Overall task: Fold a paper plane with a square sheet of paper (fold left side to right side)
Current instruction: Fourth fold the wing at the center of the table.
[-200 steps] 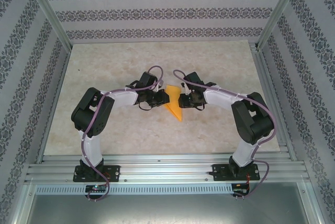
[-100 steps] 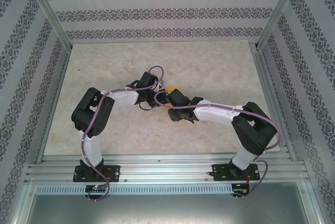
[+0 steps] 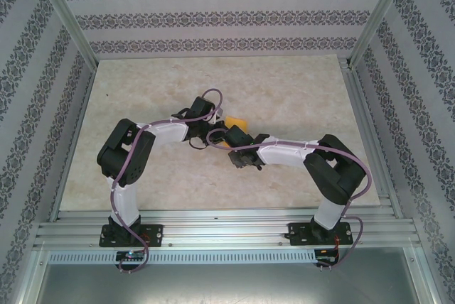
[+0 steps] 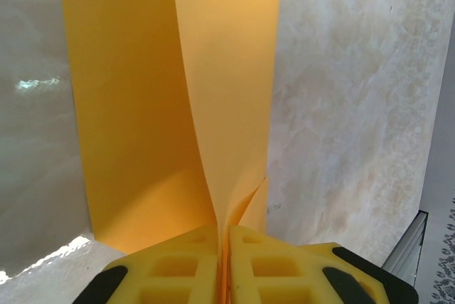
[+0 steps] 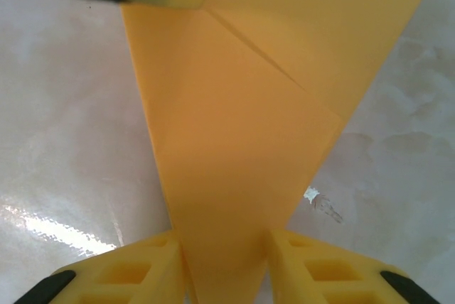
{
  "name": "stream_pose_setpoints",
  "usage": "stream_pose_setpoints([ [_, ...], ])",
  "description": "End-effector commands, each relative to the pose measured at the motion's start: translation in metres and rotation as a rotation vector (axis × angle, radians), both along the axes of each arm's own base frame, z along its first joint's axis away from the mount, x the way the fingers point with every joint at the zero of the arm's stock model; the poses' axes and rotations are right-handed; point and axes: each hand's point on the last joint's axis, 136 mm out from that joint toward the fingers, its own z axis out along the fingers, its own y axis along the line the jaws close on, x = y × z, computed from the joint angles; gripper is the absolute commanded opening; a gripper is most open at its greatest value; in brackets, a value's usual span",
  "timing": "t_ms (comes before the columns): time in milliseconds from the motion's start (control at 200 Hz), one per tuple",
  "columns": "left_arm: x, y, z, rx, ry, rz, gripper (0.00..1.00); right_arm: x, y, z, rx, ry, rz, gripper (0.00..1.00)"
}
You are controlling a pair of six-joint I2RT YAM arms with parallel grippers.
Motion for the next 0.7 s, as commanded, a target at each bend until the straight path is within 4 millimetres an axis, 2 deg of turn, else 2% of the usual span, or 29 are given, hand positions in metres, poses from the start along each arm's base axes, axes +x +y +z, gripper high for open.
stream_pose_setpoints([
  [0, 0.004, -0.007, 0.013, -0.003, -0.037, -0.017, 0.13, 0.005, 0.004, 0.001, -0.007, -0.022, 0.000, 0.31],
  [180, 0.005, -0.007, 0.017, 0.002, -0.047, -0.019, 0.16, 0.003, 0.004, -0.003, -0.005, -0.007, -0.002, 0.23],
  [305, 0.008, -0.003, 0.028, 0.009, -0.074, -0.020, 0.21, 0.001, 0.003, -0.006, 0.022, 0.010, -0.009, 0.16],
  [445, 0.016, 0.007, 0.054, -0.008, -0.126, 0.000, 0.40, -0.001, 0.002, -0.009, 0.068, 0.037, -0.024, 0.13],
  [600, 0.027, 0.028, 0.088, -0.024, -0.207, 0.044, 0.53, -0.004, 0.001, -0.009, 0.145, 0.059, -0.041, 0.13],
  [694, 0.030, 0.044, 0.102, -0.017, -0.250, 0.085, 0.62, -0.003, -0.002, -0.010, 0.210, 0.083, -0.068, 0.13],
])
